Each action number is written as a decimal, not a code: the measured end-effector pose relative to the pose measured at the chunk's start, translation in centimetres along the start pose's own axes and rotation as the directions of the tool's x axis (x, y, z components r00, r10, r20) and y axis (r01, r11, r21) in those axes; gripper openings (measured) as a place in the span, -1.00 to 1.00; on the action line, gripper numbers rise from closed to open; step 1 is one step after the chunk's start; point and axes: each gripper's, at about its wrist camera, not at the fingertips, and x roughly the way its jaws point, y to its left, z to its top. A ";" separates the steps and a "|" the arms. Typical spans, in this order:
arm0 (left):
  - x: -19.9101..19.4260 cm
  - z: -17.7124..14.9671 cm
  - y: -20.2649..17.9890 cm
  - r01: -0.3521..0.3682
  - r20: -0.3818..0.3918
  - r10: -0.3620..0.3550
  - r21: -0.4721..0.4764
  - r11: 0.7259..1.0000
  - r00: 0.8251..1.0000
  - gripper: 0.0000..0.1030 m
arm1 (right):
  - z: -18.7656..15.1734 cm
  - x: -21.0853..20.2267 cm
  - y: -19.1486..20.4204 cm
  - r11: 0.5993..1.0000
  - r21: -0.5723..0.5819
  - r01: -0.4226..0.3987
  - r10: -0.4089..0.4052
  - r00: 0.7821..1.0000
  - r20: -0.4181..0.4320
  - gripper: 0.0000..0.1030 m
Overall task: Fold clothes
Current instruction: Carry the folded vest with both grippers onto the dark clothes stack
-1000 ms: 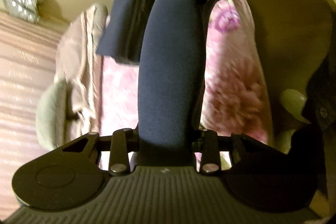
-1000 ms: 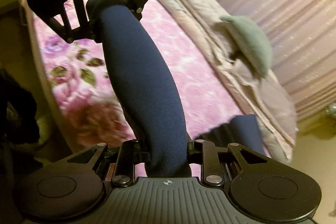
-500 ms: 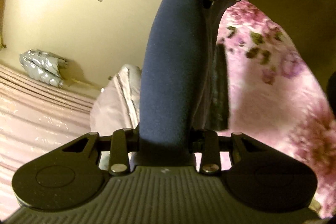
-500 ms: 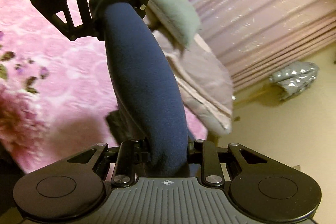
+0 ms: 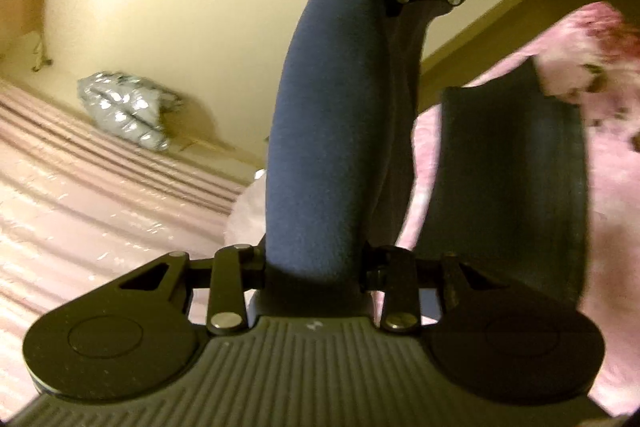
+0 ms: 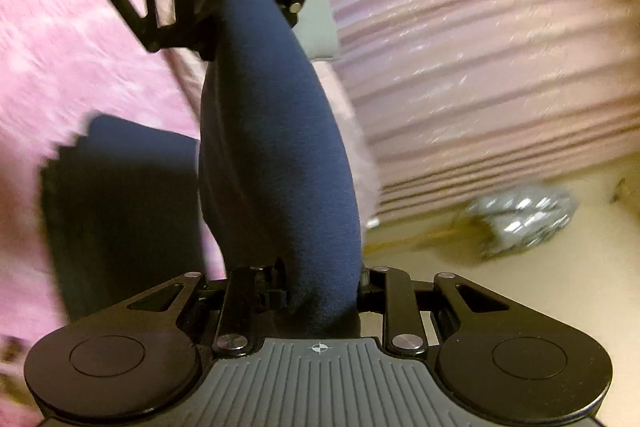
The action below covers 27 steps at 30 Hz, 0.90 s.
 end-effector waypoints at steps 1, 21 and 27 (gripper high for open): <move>1.5 -0.3 -0.8 0.001 -0.010 -0.001 0.002 1.000 1.000 -0.38 | -0.7 1.2 0.3 1.000 -0.010 0.017 -0.017 1.000 0.015 -0.51; 7.4 -7.4 -15.0 0.153 -0.016 -0.153 0.173 0.973 0.988 -0.13 | -7.7 5.7 15.1 0.973 0.056 -0.223 0.227 0.971 -0.079 -0.38; 7.8 -8.7 -14.3 0.115 0.018 -0.123 0.233 0.966 0.992 -0.21 | -5.7 6.1 15.1 0.968 0.119 -0.220 0.233 0.967 -0.108 -0.52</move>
